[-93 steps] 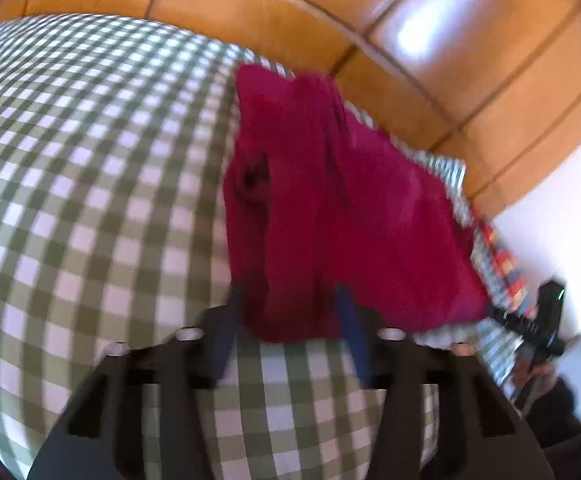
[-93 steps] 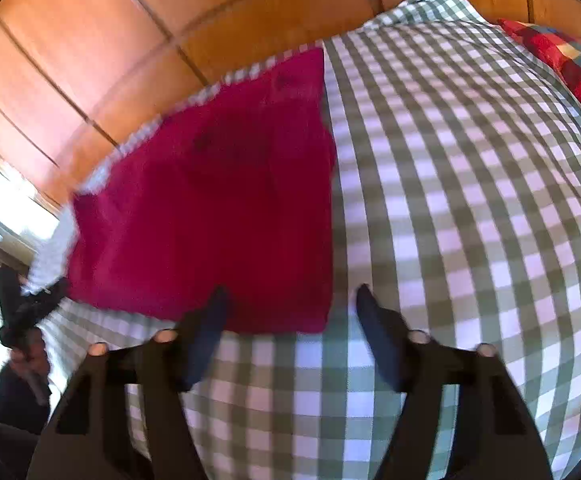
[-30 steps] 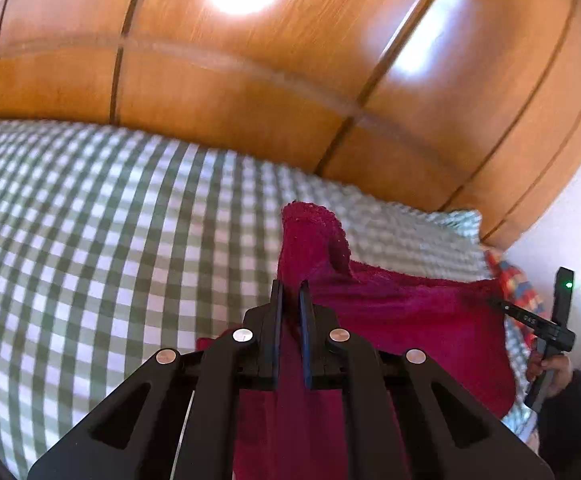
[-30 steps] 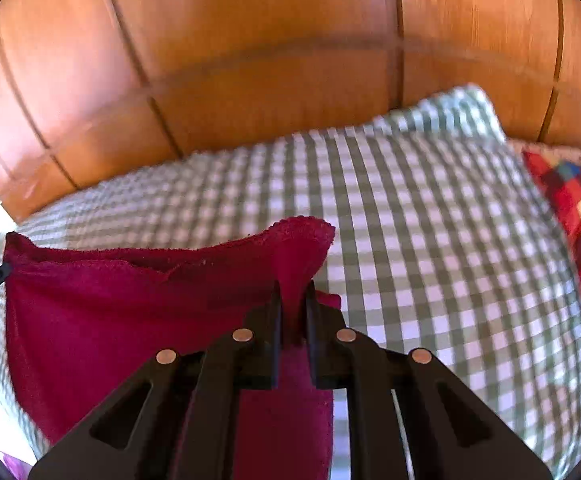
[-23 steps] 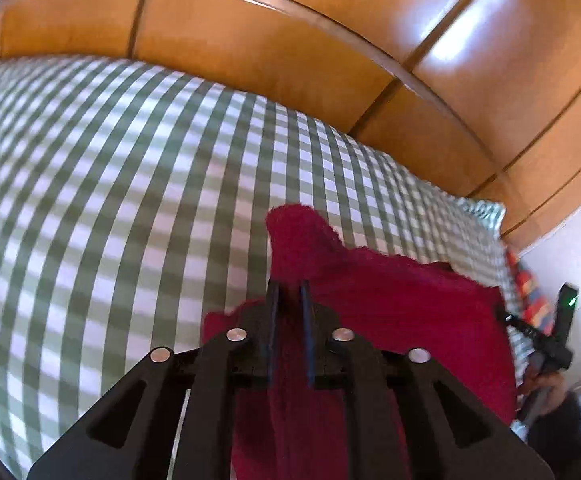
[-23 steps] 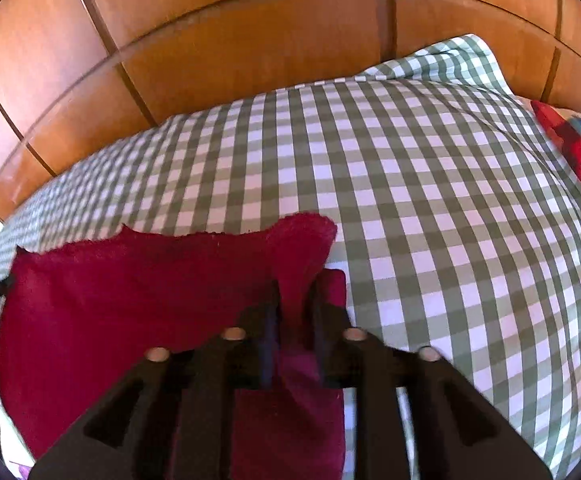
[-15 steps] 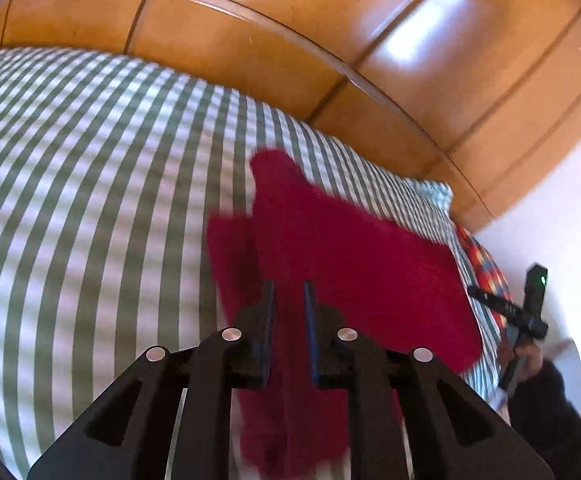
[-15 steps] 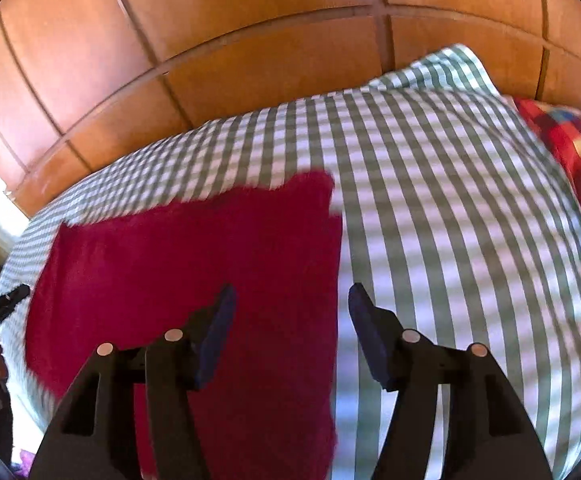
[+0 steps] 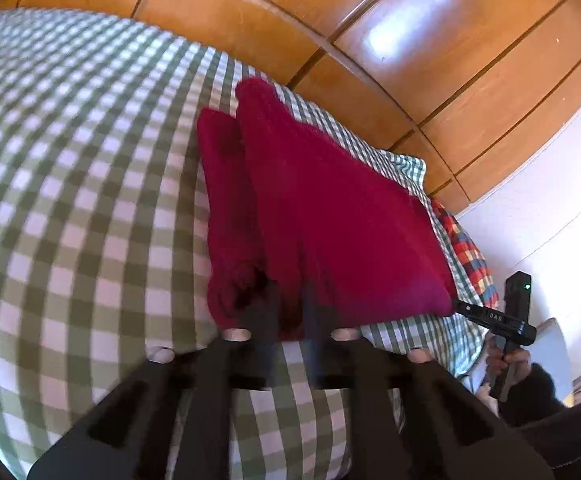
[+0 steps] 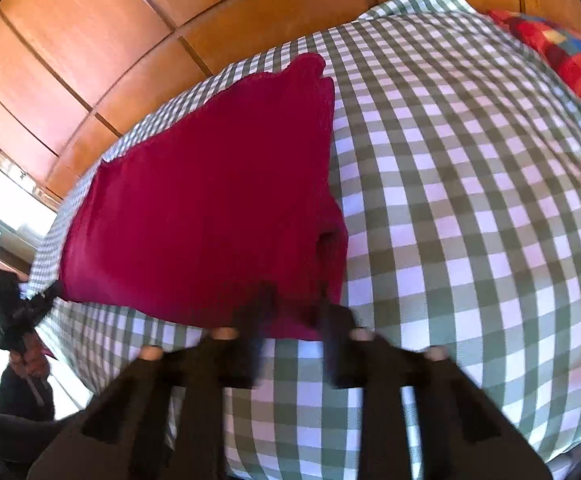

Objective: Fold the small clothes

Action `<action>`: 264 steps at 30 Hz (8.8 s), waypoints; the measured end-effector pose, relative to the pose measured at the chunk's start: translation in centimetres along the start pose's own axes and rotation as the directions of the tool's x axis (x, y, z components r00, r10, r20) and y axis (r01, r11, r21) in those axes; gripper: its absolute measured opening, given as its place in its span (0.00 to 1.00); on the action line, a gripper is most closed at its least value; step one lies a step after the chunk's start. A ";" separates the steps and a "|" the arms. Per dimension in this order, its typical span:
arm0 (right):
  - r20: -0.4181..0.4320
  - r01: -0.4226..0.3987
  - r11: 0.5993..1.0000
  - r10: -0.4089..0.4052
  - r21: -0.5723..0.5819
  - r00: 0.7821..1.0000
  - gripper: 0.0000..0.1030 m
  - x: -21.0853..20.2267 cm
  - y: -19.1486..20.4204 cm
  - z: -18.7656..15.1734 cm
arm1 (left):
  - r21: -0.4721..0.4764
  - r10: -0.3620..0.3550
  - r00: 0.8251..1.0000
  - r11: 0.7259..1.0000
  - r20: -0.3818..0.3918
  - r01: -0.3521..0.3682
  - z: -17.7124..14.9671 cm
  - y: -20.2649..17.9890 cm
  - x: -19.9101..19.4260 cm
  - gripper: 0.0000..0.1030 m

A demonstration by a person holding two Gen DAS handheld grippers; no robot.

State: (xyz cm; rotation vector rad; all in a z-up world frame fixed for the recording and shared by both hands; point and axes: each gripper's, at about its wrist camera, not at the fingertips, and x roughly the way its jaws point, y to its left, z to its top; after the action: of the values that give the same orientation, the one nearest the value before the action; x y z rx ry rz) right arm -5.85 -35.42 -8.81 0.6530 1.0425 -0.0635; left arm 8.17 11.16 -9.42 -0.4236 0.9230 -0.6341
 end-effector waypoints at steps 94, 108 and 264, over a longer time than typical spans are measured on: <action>0.047 0.198 0.979 -0.200 0.038 0.979 0.89 9.7 -0.9 13.1 | 0.217 0.486 0.868 0.840 0.101 -0.496 6.3 -5.0 11.1 0.14; 0.042 0.189 0.982 -0.190 0.022 0.981 0.17 4.5 -1.4 9.5 | 0.086 0.513 0.849 0.847 0.126 -0.524 2.7 -3.3 5.1 0.23; -0.161 -0.156 0.857 0.086 -0.492 0.983 0.12 7.6 19.9 -6.0 | -0.092 0.020 0.997 0.995 -0.077 -0.027 -3.9 -1.0 -1.6 0.06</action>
State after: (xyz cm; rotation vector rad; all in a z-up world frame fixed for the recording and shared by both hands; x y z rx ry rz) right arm 0.34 -14.26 -7.63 0.2433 1.0867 0.3611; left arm 3.88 11.21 -10.03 -0.4740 1.0314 -0.5905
